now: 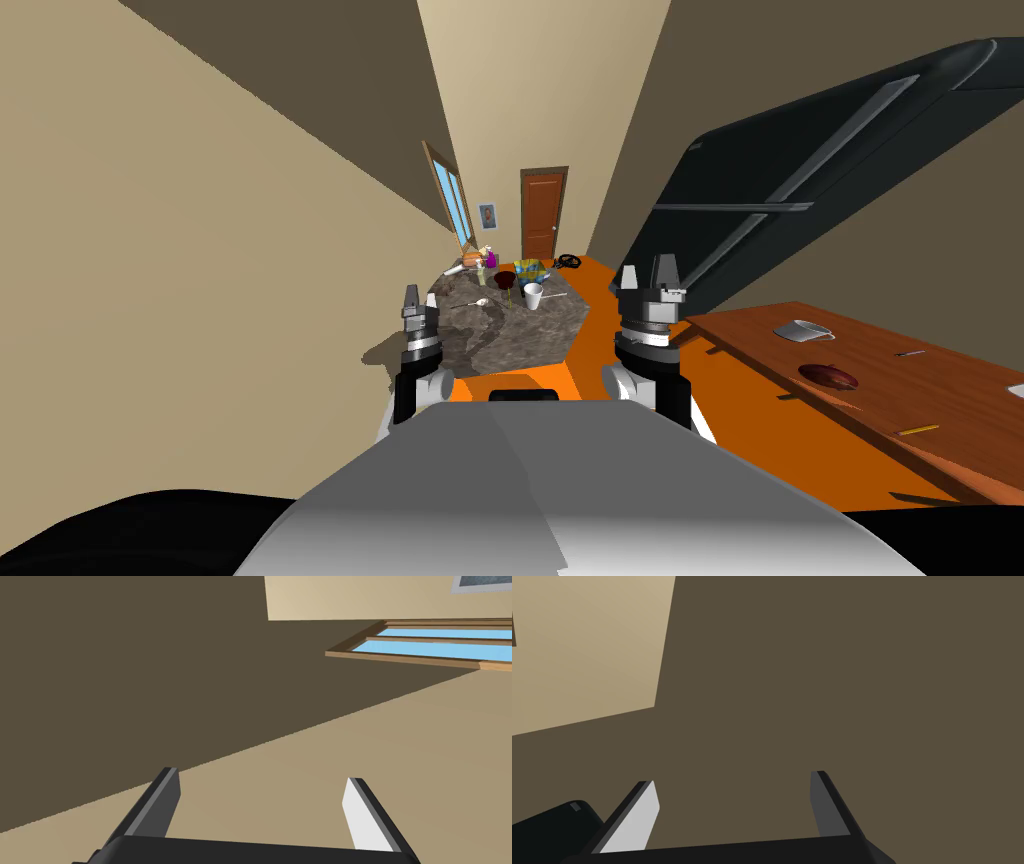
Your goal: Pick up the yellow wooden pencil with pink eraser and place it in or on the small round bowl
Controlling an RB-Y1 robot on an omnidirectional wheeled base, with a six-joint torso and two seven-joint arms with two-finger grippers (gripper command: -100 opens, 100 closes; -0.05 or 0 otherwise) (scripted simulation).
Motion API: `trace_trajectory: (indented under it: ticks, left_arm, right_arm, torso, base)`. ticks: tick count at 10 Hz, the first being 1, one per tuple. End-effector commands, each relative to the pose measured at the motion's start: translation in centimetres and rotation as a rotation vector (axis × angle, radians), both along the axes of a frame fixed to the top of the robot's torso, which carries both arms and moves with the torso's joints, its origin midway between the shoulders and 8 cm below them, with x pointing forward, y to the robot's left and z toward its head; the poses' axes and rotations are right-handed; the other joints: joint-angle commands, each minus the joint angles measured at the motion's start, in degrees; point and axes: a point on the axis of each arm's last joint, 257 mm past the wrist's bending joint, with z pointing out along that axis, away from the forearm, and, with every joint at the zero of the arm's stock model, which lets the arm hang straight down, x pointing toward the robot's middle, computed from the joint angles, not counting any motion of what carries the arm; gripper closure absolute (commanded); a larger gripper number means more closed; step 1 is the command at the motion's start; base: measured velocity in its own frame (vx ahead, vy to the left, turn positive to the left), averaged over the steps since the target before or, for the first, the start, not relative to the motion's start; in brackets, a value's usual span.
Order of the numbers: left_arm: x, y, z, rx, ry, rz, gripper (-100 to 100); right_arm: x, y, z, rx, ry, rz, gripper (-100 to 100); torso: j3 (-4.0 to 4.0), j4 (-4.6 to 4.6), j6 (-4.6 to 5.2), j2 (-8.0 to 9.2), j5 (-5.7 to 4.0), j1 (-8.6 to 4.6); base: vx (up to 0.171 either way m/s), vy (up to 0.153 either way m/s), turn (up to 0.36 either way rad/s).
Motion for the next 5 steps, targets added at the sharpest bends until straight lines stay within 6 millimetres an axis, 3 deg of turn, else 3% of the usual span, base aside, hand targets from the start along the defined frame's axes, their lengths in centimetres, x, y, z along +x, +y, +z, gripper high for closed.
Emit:
trace_trajectory:
  ticks: [1,5]
  left_arm:
    - [0.3,-0.4,-0.2,0.043,0.013,-0.012,-100]
    - [1.5,-1.5,-1.8,0.169,0.064,-0.022,-100]
  right_arm:
    - [0.0,0.0,0.0,0.0,0.0,0.0,0]
    - [0.0,0.0,0.0,0.0,0.0,0.0,0]
  torso:
    - [0.0,0.0,0.0,0.0,0.0,0.0]
    - [-0.03,-0.01,0.01,-0.06,-0.01,-0.06]
  base:
    - [0.004,-0.005,-0.024]
    - [0.013,-0.017,-0.044]
